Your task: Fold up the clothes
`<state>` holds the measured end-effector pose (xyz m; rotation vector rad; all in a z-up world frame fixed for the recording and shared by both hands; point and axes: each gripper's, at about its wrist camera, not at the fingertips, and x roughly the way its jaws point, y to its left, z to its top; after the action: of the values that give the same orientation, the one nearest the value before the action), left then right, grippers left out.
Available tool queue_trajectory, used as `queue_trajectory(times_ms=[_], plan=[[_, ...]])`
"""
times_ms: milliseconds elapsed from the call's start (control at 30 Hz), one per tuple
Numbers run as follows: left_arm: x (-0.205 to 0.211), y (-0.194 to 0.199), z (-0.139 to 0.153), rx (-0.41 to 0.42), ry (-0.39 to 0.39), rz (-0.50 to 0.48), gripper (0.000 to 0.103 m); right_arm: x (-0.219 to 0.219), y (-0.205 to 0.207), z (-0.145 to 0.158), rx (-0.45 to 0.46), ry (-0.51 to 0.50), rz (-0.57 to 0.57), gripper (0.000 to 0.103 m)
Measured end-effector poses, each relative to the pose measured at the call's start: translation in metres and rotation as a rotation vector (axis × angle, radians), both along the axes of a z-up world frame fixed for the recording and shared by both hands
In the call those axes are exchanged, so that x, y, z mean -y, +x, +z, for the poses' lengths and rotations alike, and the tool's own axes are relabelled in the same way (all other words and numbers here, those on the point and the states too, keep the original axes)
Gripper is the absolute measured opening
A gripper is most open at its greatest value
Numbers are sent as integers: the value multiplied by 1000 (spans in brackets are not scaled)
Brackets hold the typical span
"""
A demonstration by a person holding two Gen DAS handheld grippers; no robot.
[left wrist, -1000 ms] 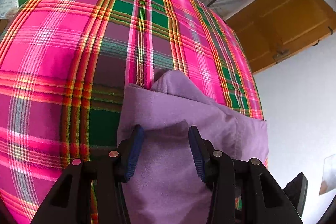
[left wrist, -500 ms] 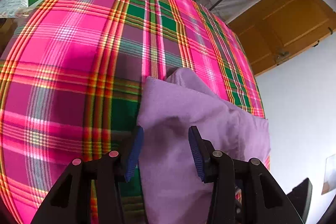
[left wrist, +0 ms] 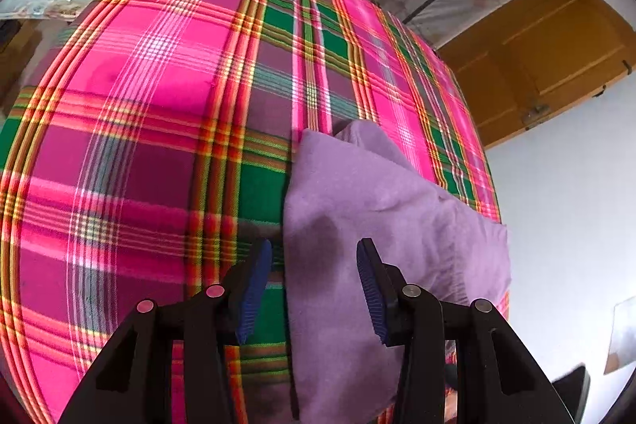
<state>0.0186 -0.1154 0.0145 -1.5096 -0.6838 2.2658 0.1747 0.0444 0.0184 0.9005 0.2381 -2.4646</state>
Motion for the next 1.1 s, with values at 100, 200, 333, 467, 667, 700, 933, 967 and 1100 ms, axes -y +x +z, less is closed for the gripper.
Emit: queue_trajectory(times_ms=[100, 200, 333, 467, 667, 700, 933, 967, 1100], plan=[[3, 4, -1, 3, -1, 7, 47, 18, 7, -4, -20, 29, 44, 46], [5, 5, -2, 3, 3, 16, 46, 32, 9, -13, -14, 60, 76, 46], [8, 7, -4, 11, 9, 33, 46, 47, 10, -26, 7, 109, 99, 46], [11, 5, -10, 39, 38, 59, 46, 53, 8, -33, -10, 167, 72, 46], [11, 3, -15, 67, 53, 79, 46, 49, 4, -34, -24, 176, 24, 35], [10, 3, -16, 69, 54, 79, 47, 50, 0, -32, -20, 161, 23, 28], [7, 2, -19, 90, 70, 81, 47, 33, 2, -22, -16, 67, 10, 10], [6, 1, -19, 91, 70, 80, 47, 31, 3, -19, -24, 53, 10, 10], [0, -4, -21, 103, 91, 68, 47, 25, 12, -8, -43, -5, 7, 10]])
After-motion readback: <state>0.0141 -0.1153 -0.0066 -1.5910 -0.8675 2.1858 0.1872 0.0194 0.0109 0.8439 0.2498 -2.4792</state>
